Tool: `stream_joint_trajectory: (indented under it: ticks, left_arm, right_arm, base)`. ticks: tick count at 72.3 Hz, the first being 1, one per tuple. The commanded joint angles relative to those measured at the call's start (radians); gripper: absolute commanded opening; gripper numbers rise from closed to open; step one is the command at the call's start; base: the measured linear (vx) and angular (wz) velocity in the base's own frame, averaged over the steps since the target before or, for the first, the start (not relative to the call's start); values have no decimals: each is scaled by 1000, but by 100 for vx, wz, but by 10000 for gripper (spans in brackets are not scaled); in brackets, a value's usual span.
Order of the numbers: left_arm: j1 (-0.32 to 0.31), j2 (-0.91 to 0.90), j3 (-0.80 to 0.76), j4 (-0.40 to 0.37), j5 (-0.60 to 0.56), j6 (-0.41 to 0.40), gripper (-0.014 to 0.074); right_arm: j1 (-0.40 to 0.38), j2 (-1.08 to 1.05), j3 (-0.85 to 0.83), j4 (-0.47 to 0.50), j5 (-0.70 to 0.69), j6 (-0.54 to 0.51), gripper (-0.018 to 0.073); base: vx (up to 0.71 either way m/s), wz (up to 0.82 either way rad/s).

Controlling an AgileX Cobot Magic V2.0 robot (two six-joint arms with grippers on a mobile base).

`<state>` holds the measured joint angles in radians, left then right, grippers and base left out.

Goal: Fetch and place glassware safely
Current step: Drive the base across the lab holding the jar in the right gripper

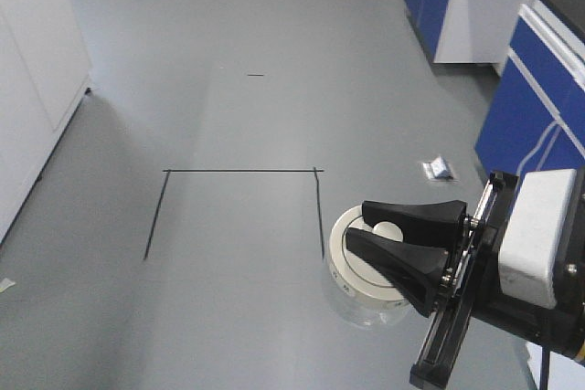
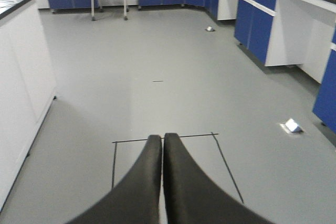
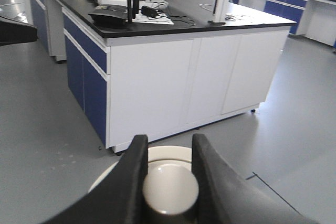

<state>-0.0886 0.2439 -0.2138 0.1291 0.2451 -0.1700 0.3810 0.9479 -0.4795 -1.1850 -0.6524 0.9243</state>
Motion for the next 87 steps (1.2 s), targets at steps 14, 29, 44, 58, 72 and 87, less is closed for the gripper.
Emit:
stream_joint_trajectory:
  ticks: [14,29,44,58,72,87]
  left_arm:
    - [-8,11,-25,-7,-69,-7,-7]
    - [-8,11,-25,-7,-69,-7,-7]
    - [-8,11,-25,-7,-69,-7,-7]
    - [-8,11,-25,-7,-69,-7,-7]
    - [-8,11,-25,-7,-69,-7,-7]
    - [-8,11,-25,-7,-69,-7,-7]
  right_arm:
    - [-6,-16,-31,51,-48,1,-3]
    - [-6,-16,-31,51,-48,1,-3]
    - [-6,-16,-31,51,-49,1,-3]
    - [-6,-16,-31,51,-49,1,-3]
    - [-6,-16,-31,51,-49,1,-3]
    - [-6,-16,-31,51,-49,1,-3]
  base:
    - [15,23]
    - [27,2]
    - [40,-12]
    - [46,-10]
    - [52,-8]
    - [58,-2]
